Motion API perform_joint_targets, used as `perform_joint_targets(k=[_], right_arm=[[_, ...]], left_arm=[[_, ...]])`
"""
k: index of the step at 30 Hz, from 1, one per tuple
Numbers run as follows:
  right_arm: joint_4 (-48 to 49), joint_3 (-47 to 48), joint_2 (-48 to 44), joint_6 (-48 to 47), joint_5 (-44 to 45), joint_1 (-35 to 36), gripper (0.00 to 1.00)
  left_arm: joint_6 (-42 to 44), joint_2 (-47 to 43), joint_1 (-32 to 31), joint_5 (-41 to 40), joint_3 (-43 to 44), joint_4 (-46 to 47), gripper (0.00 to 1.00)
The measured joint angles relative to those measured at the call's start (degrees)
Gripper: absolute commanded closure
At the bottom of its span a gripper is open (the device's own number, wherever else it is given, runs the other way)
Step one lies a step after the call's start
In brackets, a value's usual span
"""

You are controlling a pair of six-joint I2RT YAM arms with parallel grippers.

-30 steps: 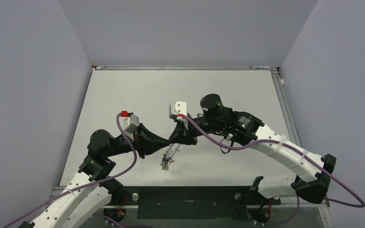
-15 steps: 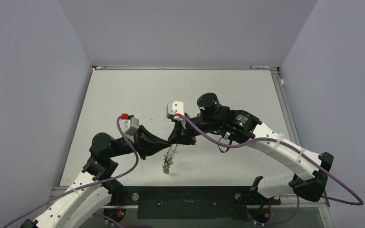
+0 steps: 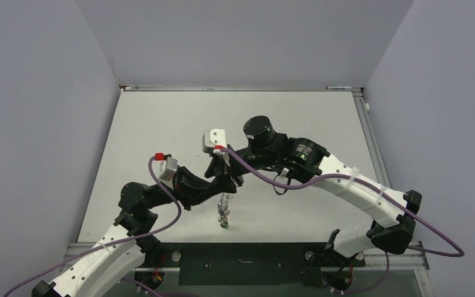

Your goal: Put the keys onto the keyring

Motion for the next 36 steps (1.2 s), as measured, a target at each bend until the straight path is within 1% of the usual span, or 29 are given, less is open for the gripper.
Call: perform_joint_targets(k=[5,10,13,19,24,30,36], right_arm=[[1.6,1.8,2.3,0.4,-0.2,2.2,0.49],[6.3,1.2,2.2,2.6,3.9,2.9,0.48],[10.3,-2.1,-1.0,4.0,6.4,1.8,0.52],[17.2,-11.2,-11.0,8.2,8.7,-2.5,0.59],[20.1,-15.8,-16.0,10.9,7.4,-2.7,0.63],[21.2,-17.1,-15.9,12.3,4.0,-2.8,0.66],[21.5,-17.1,-14.0,12.4,2.1,-2.8,0.67]], left_arm=[[-1.0,-1.0,0.0,-0.7,-1.3,0.8,1.0],[-2.3,-2.3,0.0,-2.5,-2.5,3.9,1.0],[-3.7,-3.0,0.0,-4.3,-4.4,7.8,1.0],[-5.8,-3.1,0.0,-8.3,-7.2,14.3,1.0],[-6.7,-2.7,0.0,-10.6,-7.5,19.6,1.0],[-8.1,-0.6,0.0,-12.3,-8.0,26.1,1.0],[-9.0,0.2,0.0,-13.0,-8.4,29.5,1.0]])
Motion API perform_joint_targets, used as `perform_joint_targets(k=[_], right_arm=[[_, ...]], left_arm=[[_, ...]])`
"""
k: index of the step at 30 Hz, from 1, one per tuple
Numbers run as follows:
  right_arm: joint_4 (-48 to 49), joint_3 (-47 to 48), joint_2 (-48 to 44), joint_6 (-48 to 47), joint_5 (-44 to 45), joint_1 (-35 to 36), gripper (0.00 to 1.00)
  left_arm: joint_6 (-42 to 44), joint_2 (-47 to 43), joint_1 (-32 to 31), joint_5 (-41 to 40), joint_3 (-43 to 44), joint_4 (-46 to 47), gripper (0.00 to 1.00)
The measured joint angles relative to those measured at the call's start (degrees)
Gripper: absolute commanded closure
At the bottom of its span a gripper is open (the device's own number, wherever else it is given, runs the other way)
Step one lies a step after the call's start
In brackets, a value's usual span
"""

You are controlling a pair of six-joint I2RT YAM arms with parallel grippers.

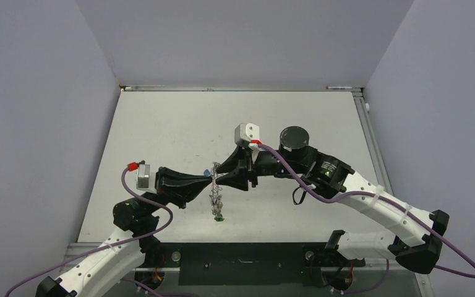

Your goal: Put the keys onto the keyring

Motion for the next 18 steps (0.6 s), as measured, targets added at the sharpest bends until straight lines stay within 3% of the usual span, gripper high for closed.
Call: perform_joint_targets(k=[18], right_arm=[[1.2,0.0,3.4,0.7,-3.8,-0.1,0.89]], left_arm=[[-0.5,-0.1,0.0,-0.2,-0.4,3.6,1.0]])
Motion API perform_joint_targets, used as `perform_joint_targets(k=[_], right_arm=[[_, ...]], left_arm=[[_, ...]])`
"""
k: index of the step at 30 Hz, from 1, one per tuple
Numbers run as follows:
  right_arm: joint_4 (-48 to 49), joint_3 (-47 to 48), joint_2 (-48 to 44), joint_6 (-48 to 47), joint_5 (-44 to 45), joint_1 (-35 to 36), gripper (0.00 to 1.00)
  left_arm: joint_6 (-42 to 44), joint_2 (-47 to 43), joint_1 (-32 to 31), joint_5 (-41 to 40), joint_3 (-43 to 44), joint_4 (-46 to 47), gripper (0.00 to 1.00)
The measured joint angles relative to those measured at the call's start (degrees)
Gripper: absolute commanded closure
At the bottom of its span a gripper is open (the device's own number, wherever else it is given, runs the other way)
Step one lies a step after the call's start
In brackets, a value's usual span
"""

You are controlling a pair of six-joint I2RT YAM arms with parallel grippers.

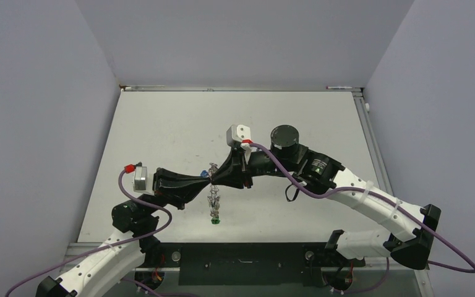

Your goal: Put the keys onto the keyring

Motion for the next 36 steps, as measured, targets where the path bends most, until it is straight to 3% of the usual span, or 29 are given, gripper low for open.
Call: perform_joint_targets(k=[10,25,30,36], right_arm=[[0.1,0.0,0.4,0.6,-2.2,-0.3,0.83],[0.2,1.0,1.3,0.7,-4.6,-0.9,0.88],[0.1,1.5,1.5,0.5,-5.6,-1.0,0.82],[0.0,1.6,1.5,-0.2,-6.2,-1.0,0.82]], left_arm=[[0.0,0.4,-0.1,0.0,0.0,0.5,1.0],[-0.2,1.3,-0.1,0.0,0.0,2.5,1.0],[-0.2,1.2,-0.1,-0.1,0.0,2.9,1.0],[0.0,0.7,-0.1,-0.2,0.0,2.4,1.0]])
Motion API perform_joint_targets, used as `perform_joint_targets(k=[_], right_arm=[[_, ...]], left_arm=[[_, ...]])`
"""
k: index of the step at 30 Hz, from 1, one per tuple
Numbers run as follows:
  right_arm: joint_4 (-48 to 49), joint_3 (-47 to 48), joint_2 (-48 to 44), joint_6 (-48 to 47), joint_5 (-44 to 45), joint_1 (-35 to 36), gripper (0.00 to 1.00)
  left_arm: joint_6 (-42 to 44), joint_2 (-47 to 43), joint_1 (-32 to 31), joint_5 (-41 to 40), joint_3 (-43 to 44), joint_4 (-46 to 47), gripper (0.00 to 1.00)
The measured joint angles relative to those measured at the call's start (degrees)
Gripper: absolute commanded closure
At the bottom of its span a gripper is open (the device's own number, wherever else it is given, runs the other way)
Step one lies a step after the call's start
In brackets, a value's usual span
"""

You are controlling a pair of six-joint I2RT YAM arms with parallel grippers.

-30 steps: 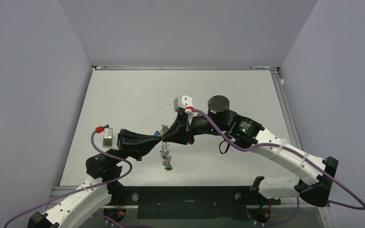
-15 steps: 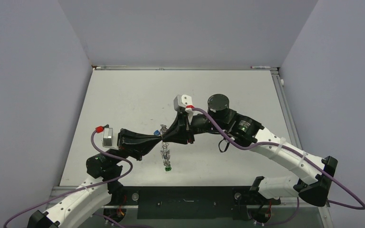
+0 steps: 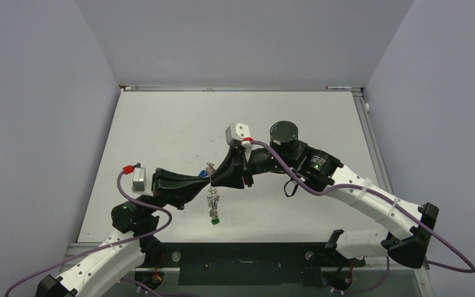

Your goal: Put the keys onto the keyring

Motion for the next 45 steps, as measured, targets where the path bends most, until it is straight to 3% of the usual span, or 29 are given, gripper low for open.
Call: perform_joint_targets(k=[28,38,45], right_arm=[[-1.3,0.8,-0.4,-0.8,0.3,-0.2,0.8],[-1.3,1.1,-0.4,-0.6,0.1,-0.2,0.73],[-1.2,1.6,0.1,-0.6,-0.5,-0.2,0.73]], left_arm=[[0.2,-0.2,0.0,-0.4,0.0,-0.7,1.0],[0.2,-0.1,-0.2,-0.5,0.0,-0.7,1.0],[0.2,-0.1,-0.2,-0.6,0.0,-0.8,1.0]])
